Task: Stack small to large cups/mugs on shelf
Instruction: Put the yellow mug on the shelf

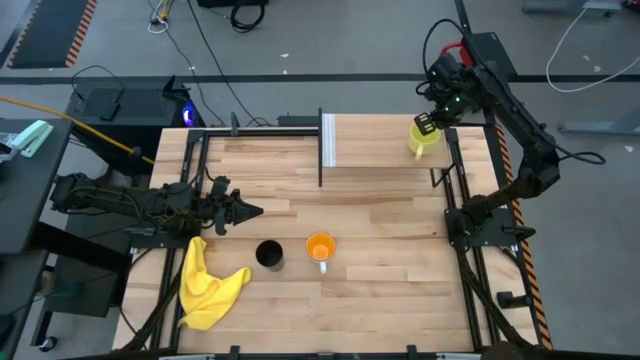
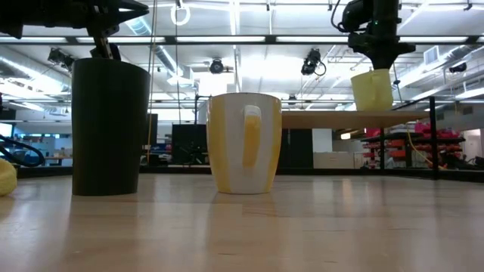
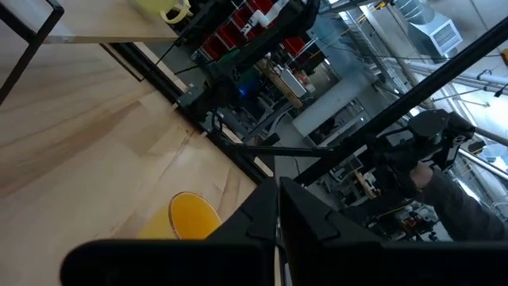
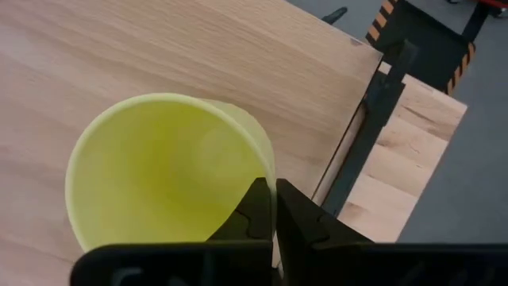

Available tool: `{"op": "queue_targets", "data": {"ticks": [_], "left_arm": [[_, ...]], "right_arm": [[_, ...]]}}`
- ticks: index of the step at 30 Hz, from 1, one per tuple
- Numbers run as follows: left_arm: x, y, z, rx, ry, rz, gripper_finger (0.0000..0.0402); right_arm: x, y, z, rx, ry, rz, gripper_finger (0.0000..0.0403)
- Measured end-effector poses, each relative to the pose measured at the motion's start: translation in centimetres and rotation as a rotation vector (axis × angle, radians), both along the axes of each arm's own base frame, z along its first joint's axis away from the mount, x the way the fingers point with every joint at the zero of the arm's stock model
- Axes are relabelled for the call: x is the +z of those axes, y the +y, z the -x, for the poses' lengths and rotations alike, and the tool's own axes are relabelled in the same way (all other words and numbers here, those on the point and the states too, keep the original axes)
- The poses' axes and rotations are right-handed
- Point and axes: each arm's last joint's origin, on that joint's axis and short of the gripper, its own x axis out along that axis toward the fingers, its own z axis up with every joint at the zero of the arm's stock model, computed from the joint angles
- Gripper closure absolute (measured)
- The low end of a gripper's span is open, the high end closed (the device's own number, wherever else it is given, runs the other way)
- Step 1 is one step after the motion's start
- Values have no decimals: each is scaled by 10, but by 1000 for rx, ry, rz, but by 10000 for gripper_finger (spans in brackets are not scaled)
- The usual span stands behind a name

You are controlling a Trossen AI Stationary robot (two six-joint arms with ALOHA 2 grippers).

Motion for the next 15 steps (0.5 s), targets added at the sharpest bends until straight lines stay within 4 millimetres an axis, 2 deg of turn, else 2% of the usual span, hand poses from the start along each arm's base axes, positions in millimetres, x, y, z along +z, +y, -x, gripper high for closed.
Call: {"op": "queue_targets", "data": {"ticks": [9, 15], "left_arm": [[0, 0, 0, 0, 0, 1, 382], [0, 0, 0, 0, 0, -13, 385]], "right_arm": [[-1, 0, 0, -80, -19, -7, 395], [-11, 0, -1, -90, 12, -36, 398]]}}
